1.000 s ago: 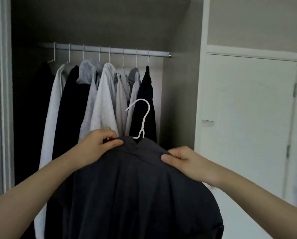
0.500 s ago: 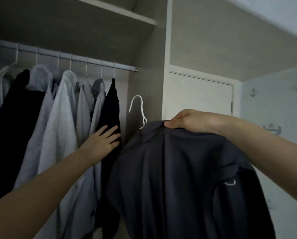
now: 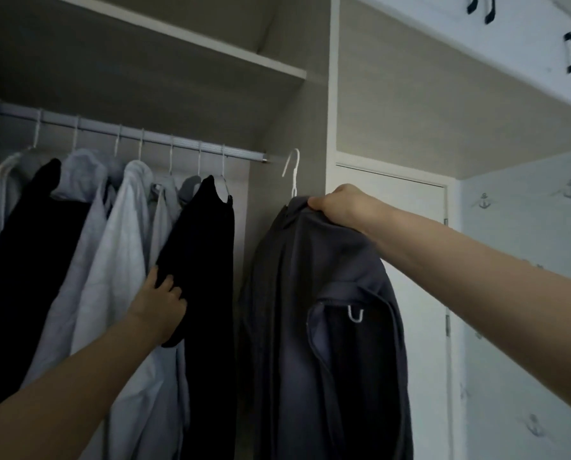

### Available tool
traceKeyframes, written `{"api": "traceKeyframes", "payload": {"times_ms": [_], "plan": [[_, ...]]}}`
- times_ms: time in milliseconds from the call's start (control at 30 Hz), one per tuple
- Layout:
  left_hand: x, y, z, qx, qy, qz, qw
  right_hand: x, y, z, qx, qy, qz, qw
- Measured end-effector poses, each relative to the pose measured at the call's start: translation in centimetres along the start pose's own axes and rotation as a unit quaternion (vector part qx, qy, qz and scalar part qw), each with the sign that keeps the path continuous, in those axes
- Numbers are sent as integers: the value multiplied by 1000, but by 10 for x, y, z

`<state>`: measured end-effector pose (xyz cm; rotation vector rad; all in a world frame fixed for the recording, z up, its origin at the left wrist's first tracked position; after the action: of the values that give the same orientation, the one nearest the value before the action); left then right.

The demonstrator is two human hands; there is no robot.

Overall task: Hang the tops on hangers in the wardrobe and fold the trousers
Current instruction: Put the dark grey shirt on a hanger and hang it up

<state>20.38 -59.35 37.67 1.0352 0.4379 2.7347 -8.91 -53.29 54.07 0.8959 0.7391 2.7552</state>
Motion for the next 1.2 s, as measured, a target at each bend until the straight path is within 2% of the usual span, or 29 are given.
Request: {"api": "traceKeyframes", "payload": {"times_ms": [67,100,133,167,200,267,300,333,367,400,433,467,567,667,800,967,1200], "plan": [[7,1,5,-4,-68,-61,996,-9,14,11,7,46,-17,999],[15,2,9,-1,-133,-109,985,-16,23,17,17,60,-27,998],[26,3,14,7,-224,-168,960,-22,32,25,26,64,-41,997],[41,2,18,22,-345,-232,909,-27,39,30,32,64,-58,996],[56,-2,24,38,-475,-295,828,-33,48,37,36,69,-73,994],[86,-9,26,33,-676,-380,630,-42,65,48,42,83,-95,991],[101,-9,23,15,-740,-390,548,-46,74,54,47,89,-104,989],[115,-9,17,-11,-782,-380,493,-50,82,59,52,93,-112,988],[126,-6,8,-36,-810,-357,464,-53,90,64,58,95,-119,987],[135,-3,0,-56,-824,-328,459,-57,98,69,62,97,-123,986],[143,-1,-7,-65,-820,-311,476,-61,105,74,64,99,-126,985],[146,2,-10,-61,-798,-314,510,-65,112,78,66,101,-126,985],[146,14,-1,17,-686,-385,617,-77,134,86,66,108,-122,984],[144,29,14,57,-588,-421,688,-82,154,87,61,113,-126,984],[139,57,27,63,-447,-418,789,-88,185,83,54,107,-140,983],[139,96,32,52,-383,-376,843,-106,223,91,58,105,-123,985],[131,139,52,60,-385,-353,851,-130,267,98,70,89,-123,986]]}}
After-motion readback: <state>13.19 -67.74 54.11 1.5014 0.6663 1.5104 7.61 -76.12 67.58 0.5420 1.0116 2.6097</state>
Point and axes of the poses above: each hand's wrist, its own y-axis towards the middle knuckle, its own x-axis out of the back of the hand, z = x × y, the point moved 8 cm from there along y, towards the middle knuckle, and after that the axes turned 6 degrees about -x, right-handed, at the moved point
